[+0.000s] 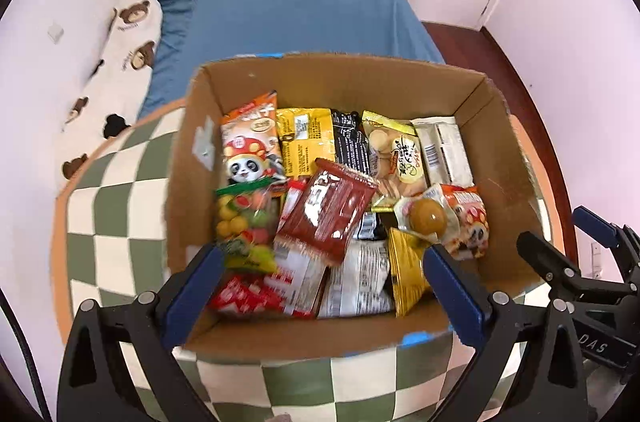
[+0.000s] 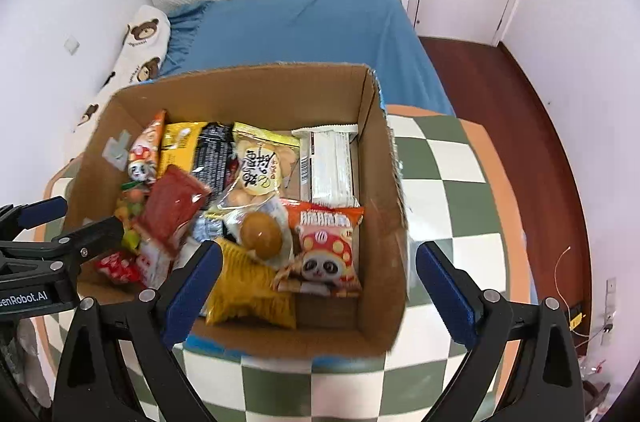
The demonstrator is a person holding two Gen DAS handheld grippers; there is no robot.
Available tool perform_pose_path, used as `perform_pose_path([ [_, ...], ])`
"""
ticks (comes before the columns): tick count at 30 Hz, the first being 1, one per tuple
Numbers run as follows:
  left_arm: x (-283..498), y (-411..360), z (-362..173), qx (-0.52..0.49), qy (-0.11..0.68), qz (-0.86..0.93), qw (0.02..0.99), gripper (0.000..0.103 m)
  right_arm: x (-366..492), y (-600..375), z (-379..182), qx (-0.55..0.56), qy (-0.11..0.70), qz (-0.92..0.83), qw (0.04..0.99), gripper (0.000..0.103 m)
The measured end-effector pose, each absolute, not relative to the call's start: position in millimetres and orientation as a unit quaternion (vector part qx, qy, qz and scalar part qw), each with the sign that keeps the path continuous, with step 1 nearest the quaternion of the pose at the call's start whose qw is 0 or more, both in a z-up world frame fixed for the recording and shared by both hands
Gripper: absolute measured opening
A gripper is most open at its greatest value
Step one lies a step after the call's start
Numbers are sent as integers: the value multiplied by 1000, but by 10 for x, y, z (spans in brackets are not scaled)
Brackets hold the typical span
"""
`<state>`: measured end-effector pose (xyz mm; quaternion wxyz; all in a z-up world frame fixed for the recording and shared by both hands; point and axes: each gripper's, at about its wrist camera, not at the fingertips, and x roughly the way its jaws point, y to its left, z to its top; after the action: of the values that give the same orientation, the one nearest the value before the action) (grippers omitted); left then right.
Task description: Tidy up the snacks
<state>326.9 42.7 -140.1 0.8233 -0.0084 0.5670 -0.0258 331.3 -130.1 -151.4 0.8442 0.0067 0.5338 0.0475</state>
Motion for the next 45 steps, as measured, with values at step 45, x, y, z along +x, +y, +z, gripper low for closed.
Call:
perform_pose_path([
  [45,770,435,209,1,388,20,921,102,574,-1399,438,3,342,69,937,102],
])
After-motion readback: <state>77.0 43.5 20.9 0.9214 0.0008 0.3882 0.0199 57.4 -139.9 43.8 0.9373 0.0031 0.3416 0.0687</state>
